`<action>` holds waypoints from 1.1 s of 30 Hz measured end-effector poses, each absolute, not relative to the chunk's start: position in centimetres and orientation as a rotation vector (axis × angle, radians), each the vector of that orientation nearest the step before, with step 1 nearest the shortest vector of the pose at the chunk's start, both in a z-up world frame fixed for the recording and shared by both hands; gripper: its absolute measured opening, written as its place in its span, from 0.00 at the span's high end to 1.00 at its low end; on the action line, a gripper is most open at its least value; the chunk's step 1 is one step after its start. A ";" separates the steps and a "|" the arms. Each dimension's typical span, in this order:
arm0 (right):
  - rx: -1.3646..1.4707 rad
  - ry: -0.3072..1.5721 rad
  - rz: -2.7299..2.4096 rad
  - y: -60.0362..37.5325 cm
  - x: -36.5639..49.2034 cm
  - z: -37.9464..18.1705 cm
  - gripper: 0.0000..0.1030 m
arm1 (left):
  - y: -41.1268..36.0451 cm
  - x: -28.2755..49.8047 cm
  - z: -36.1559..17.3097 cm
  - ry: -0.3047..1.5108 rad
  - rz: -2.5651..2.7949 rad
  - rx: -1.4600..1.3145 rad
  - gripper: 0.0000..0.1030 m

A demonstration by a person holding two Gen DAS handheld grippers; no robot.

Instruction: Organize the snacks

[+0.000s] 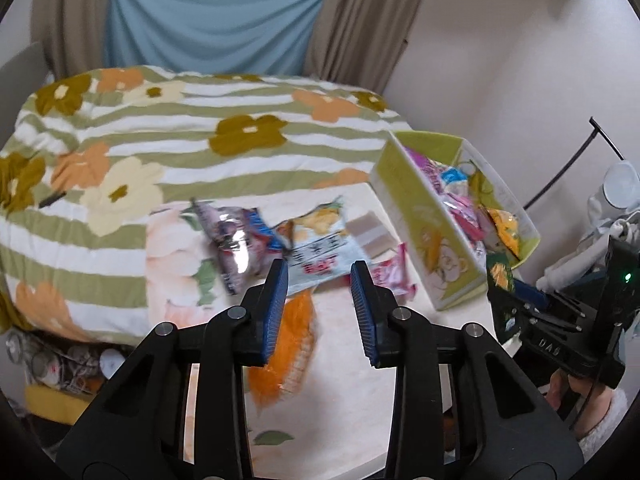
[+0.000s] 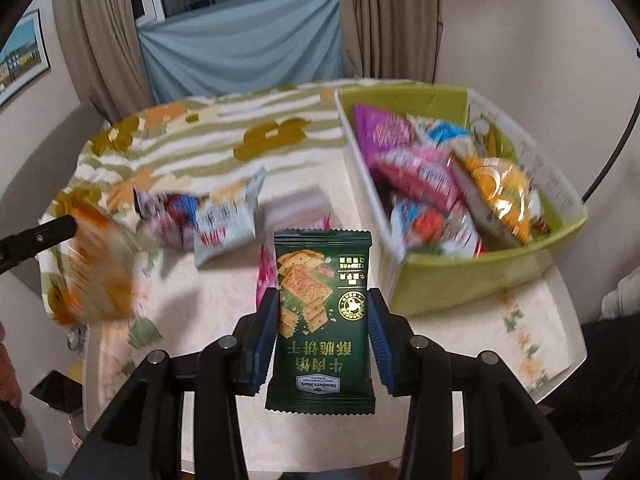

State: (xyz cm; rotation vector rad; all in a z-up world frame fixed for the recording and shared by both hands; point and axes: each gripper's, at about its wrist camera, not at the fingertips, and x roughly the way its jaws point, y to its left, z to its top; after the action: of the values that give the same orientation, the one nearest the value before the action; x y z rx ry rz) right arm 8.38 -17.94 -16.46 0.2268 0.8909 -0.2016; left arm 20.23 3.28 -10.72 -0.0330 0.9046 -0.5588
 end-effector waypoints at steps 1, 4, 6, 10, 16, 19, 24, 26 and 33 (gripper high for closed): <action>0.237 0.883 -0.196 -18.4 8.4 -16.1 0.62 | 2.9 20.3 -10.7 0.913 -0.568 -0.021 0.71; 0.262 0.869 -0.160 -19.7 8.6 -15.5 0.62 | 2.4 20.2 -12.0 0.969 -0.539 -0.001 0.70; 0.280 0.886 -0.128 -20.4 9.1 -15.7 0.62 | 2.1 20.1 -13.2 1.030 -0.525 -0.003 0.65; 0.294 0.891 -0.105 -21.5 9.5 -16.1 0.62 | 2.5 19.8 -15.4 1.080 -0.485 0.049 0.03; 0.306 0.911 -0.103 -21.9 10.2 -16.8 0.62 | 4.0 21.3 -18.5 1.132 -0.408 0.147 0.03; 0.311 0.924 -0.109 -21.8 10.5 -17.4 0.62 | 4.3 22.3 -20.3 1.154 -0.415 0.217 0.03; 0.325 0.949 -0.139 -21.4 10.5 -18.5 0.62 | 4.2 24.4 -24.4 1.249 -0.459 0.306 0.03; 0.335 0.956 -0.157 -21.3 10.5 -18.8 0.62 | 4.1 24.9 -25.8 1.282 -0.483 0.315 0.03; 0.349 0.960 -0.212 -21.1 10.0 -19.0 0.62 | 3.9 25.7 -27.7 1.320 -0.538 0.325 0.35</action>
State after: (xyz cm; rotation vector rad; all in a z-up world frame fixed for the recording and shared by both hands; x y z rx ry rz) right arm 10.04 -21.09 -19.02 0.3488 0.9599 -0.2124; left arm 25.73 3.87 -27.72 0.3246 1.3200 -0.5384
